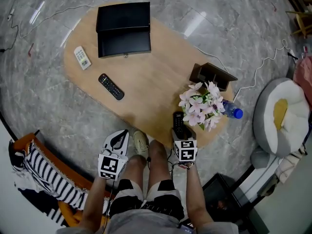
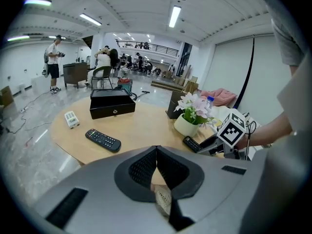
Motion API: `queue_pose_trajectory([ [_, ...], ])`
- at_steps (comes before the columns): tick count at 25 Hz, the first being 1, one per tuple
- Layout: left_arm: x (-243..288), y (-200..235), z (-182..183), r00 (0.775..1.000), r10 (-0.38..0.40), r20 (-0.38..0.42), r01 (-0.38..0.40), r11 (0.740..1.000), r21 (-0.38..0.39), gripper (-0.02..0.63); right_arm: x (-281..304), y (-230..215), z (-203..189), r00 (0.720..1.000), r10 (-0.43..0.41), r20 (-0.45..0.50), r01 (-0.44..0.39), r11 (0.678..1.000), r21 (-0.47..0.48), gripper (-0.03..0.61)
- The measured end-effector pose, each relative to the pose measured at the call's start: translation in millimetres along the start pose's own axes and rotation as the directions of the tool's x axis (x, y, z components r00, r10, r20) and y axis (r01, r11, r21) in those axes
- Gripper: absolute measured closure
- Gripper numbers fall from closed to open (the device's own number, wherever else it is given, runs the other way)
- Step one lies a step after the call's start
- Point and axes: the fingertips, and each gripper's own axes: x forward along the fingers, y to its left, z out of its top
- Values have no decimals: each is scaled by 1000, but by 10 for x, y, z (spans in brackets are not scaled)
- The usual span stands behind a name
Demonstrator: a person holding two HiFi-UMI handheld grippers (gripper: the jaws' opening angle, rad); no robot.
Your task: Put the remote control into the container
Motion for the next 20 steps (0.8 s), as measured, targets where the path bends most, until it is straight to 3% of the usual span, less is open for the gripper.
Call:
queue_pose_trajectory([
  [9,-25,146,-27,1000,31,2,-31,999,-8,606,52,4,16,1000,19,1,-19,1000,17,339],
  [20,-178,209,195,998,53,27,-53,999,-7,606,-26,67,104,1000,23,-20,-23,1000,3,353],
])
